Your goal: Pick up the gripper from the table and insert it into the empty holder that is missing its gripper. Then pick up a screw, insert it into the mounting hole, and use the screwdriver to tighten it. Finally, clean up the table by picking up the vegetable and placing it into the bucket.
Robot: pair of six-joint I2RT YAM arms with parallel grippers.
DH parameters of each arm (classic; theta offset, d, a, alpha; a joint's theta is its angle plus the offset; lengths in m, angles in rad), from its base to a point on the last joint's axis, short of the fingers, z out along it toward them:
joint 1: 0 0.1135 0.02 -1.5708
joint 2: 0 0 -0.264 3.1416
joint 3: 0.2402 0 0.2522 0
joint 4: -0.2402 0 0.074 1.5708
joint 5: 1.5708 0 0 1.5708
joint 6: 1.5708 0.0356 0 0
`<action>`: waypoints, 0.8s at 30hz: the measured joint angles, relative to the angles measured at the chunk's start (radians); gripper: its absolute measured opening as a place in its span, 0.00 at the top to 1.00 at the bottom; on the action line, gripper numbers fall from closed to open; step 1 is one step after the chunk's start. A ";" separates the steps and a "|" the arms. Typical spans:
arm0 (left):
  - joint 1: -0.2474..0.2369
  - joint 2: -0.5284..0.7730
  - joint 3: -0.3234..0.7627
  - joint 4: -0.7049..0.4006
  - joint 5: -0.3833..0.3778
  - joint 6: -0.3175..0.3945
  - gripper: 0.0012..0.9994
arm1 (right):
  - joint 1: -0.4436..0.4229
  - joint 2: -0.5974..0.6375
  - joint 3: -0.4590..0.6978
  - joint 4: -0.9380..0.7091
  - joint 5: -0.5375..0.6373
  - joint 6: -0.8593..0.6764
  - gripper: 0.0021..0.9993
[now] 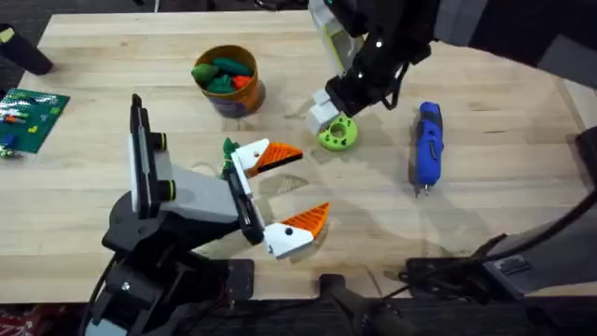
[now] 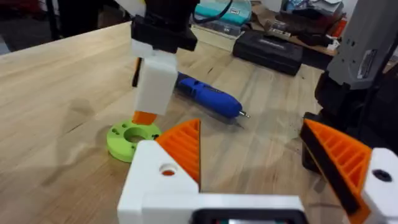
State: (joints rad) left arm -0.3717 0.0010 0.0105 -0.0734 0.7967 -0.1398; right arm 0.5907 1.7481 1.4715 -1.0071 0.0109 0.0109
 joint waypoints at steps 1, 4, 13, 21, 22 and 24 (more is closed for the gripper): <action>0.000 0.000 0.000 0.000 0.000 0.000 0.01 | 0.000 0.000 0.000 -0.012 0.000 0.005 0.01; 0.000 0.000 0.000 0.000 0.000 0.000 0.01 | 0.000 0.000 0.000 -0.028 -0.001 0.022 0.09; 0.000 0.000 0.000 0.000 0.000 0.000 0.01 | 0.000 0.000 -0.043 -0.027 -0.005 0.094 0.41; 0.000 0.000 0.000 0.000 0.000 0.000 0.01 | 0.000 0.000 -0.072 -0.026 -0.005 0.124 0.41; 0.000 0.000 0.000 0.000 0.000 0.000 0.01 | 0.000 0.000 -0.072 -0.025 -0.005 0.129 0.41; 0.000 0.000 0.000 0.000 0.000 0.000 0.01 | 0.000 0.000 -0.072 -0.023 -0.005 0.142 0.41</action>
State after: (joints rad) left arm -0.3717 0.0010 0.0105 -0.0734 0.7967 -0.1402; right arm 0.5907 1.7481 1.3991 -1.0296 0.0059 0.1527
